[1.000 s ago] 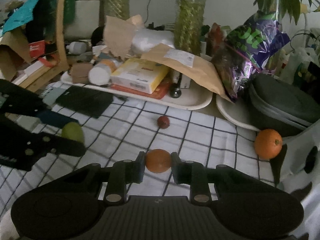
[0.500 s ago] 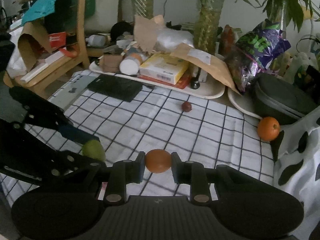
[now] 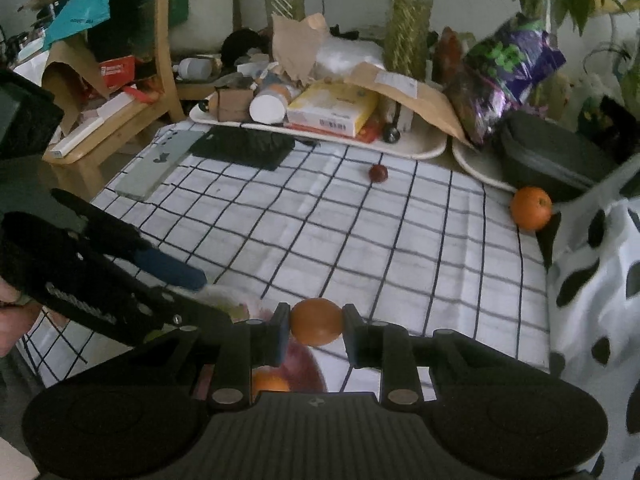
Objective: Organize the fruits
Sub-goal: 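Carry both fruits over the plate and open both grippers to drop them, then withdraw both open grippers from the plate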
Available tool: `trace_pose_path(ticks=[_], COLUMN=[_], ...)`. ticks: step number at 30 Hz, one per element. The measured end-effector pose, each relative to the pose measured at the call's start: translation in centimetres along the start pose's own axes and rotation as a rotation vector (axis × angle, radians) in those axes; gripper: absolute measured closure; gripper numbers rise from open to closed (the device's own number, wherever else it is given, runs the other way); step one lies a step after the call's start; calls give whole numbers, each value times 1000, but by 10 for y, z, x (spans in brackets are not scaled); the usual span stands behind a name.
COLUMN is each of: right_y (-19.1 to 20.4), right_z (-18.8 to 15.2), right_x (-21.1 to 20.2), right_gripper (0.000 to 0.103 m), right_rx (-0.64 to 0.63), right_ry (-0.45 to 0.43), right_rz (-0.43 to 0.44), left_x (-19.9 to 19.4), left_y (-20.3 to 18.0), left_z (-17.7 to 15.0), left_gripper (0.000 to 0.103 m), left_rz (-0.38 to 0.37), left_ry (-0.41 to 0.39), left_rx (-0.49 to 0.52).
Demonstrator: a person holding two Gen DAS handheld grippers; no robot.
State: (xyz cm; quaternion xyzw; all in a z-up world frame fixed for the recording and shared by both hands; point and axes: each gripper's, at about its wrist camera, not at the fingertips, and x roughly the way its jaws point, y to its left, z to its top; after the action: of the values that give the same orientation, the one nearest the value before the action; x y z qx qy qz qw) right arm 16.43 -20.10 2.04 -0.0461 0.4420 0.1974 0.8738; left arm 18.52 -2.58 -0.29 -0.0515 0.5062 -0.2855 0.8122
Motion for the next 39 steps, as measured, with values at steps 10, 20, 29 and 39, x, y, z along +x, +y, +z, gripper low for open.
trace_pose_path(ticks=[10, 20, 29, 39], right_y=[-1, -7, 11, 39], right_z=[-24, -43, -59, -81], right_x=[-12, -22, -49, -64], right_gripper=[75, 47, 3, 0], right_rx=[136, 329, 317, 270], right_ry=[78, 104, 13, 14], right_rz=[51, 76, -41, -187], left_x=[-27, -47, -65, -77], left_y=[-16, -32, -40, -62], left_z=[-16, -39, -64, -98], left_gripper=[40, 40, 40, 40], left_rz=[77, 123, 189, 287], left_ry=[-114, -175, -208, -209], left_rx=[46, 81, 84, 142])
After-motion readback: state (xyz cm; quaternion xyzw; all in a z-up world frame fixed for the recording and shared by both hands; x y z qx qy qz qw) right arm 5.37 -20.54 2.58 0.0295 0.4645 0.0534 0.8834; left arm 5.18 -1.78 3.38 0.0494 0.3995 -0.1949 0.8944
